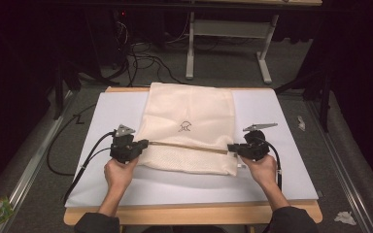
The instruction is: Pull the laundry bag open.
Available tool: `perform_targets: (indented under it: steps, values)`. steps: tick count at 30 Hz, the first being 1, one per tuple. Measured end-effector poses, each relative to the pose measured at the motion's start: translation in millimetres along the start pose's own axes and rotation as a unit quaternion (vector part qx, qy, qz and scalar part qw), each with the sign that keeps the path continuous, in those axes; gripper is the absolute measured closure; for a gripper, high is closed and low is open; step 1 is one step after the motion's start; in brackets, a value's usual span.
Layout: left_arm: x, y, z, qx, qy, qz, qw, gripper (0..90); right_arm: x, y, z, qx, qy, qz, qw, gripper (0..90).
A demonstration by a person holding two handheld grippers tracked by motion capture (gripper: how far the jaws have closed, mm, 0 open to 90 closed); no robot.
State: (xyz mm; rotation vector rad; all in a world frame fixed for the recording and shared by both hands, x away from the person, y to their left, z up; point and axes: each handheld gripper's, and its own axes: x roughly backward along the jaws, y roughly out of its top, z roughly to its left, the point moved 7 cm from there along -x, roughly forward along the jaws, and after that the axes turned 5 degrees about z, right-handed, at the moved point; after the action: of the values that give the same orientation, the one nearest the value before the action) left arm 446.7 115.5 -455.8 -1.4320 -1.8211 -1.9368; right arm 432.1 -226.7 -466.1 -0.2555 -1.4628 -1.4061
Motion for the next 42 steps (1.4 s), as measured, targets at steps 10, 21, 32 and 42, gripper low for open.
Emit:
perform_targets:
  steps: [10, 21, 32, 42]
  values:
    - [4.7, -0.5, 4.1, -0.004, 0.015, -0.001, 0.9999, 87.6, 1.8, 0.3, -0.2, 0.002, -0.003, -0.002, 1.0, 88.6]
    - [9.7, -2.5, 13.0, -0.004, 0.036, 0.0, 0.9993, 87.6, 7.2, 1.1, -3.4, 0.004, -0.012, -0.009, 0.9999, 88.6]
    - [14.6, -1.4, 16.4, 0.0, 0.035, -0.006, 0.9994, 87.6, 10.0, 4.1, -5.5, 0.006, -0.016, -0.01, 0.9998, 88.6]
    - [17.9, -3.9, 26.4, 0.012, 0.043, -0.007, 0.999, 87.6, 12.1, 5.5, -10.6, 0.0, -0.021, -0.012, 0.9997, 88.6]
